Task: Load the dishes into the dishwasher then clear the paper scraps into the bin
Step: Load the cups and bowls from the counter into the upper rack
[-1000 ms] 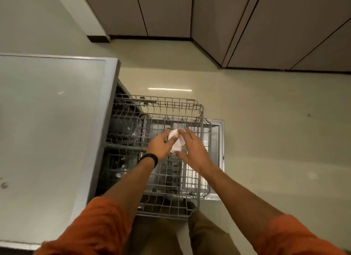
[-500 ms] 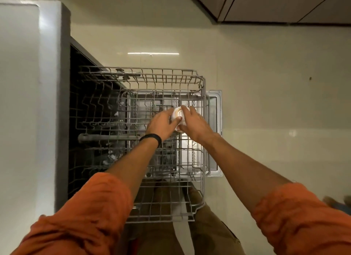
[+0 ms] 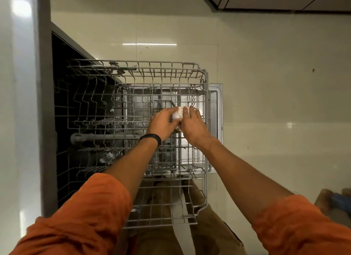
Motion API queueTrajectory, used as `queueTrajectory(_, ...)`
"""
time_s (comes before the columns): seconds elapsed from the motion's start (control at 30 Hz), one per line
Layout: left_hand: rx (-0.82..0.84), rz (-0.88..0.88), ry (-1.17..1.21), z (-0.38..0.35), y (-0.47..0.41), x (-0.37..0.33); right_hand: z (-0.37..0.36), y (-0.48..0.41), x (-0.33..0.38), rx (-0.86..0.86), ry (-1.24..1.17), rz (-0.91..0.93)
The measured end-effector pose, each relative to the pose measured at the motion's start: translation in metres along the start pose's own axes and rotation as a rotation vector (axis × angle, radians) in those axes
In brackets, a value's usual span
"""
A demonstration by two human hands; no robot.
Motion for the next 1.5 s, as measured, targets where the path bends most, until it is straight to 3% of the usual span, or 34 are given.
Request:
queueTrajectory(0.33,-0.008,-0.018,-0.021,-0.007,0.007,-0.001,0.000,0.006,-0.001,-0.031,0.033,0.028)
queueTrajectory(0.6,-0.060,-0.020,-0.074,0.015,0.052,-0.025,0.037,0.060,0.021,-0.110,0.098,0.114)
queueTrajectory(1.03,-0.381,0.027,-0.140,0.101,0.218,-0.061,0.090,0.199,0.109,-0.256,0.235,0.412)
queueTrajectory(1.3,-0.638,0.127,-0.151,0.129,0.346,-0.022,0.049,0.260,0.205,-0.229,0.320,0.696)
queueTrajectory(1.5,-0.801,0.263,-0.102,0.123,0.461,0.035,-0.024,0.321,0.280,-0.158,0.397,0.908)
Point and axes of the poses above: each hand's wrist, its own y-axis away from the middle knuckle, its own z-axis out of the back of the hand, x = y × z, the point moved 10 cm from there along -y, towards the middle knuckle, and after that the axes turned 8 degrees about x, right-handed, at the moved point
